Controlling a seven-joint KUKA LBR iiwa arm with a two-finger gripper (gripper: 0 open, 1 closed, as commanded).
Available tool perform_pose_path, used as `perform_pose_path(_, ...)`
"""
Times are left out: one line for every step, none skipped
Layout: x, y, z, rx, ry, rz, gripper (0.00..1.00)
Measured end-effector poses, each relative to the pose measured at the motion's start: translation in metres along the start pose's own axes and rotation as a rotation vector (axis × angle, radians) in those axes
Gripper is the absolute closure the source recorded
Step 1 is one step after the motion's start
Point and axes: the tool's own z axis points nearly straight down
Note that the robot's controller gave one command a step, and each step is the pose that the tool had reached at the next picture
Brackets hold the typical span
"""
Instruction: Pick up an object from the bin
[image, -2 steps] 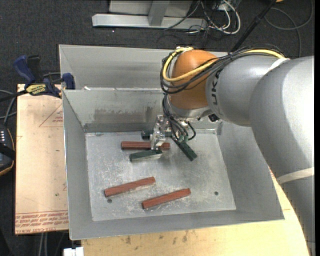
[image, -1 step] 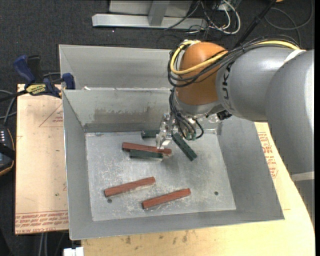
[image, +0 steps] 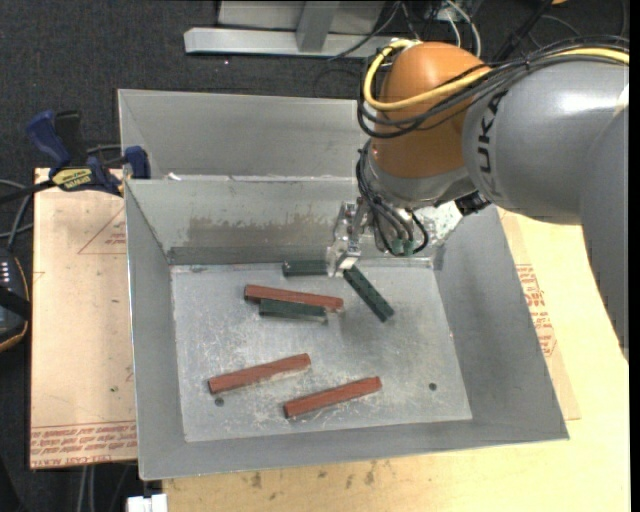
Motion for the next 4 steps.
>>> perform_pose_path(0.051, 0.111, 0.086, -0.001, 0.009, -0.053, 0.00)
perform_pose_path(0.046, 0.107, 0.081, 0.000, 0.000, -0.045, 0.00)
perform_pose_path(0.023, 0.098, 0.107, -0.002, -0.007, -0.037, 0.00)
perform_pose_path(0.017, 0.032, 0.115, -0.004, -0.022, -0.054, 1.00)
